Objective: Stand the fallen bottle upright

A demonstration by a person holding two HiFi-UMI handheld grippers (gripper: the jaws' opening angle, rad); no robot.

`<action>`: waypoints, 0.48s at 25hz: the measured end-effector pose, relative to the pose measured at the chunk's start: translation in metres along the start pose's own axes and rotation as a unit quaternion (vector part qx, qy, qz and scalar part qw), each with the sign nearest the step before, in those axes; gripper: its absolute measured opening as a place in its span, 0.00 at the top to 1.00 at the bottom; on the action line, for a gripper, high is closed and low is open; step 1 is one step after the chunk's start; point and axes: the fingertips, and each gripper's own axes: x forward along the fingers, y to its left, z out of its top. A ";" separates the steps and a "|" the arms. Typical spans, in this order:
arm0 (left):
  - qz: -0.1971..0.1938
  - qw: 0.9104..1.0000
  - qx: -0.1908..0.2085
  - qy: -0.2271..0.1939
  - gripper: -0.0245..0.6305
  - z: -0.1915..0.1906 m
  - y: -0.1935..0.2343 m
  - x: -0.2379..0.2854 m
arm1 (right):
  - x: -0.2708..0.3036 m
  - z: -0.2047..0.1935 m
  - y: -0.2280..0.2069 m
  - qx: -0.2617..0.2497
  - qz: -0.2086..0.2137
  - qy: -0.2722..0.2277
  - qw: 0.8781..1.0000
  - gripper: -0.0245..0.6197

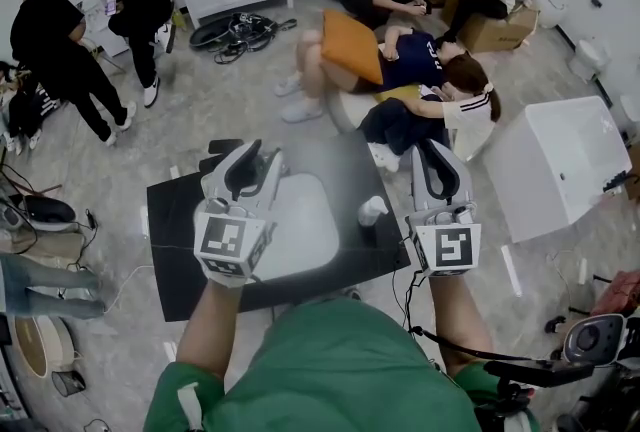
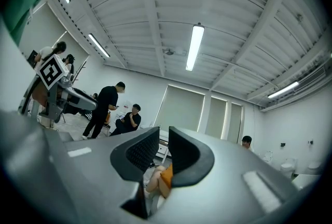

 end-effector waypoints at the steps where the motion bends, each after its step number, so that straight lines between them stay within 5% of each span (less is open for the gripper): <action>1: 0.000 1.000 0.000 0.000 0.77 -0.001 0.002 0.000 | 0.002 -0.001 0.002 0.001 0.001 0.000 1.000 0.88; 12: 0.005 1.000 -0.003 0.005 0.77 0.002 0.014 0.004 | 0.014 0.001 0.002 0.016 0.006 0.004 1.000 0.88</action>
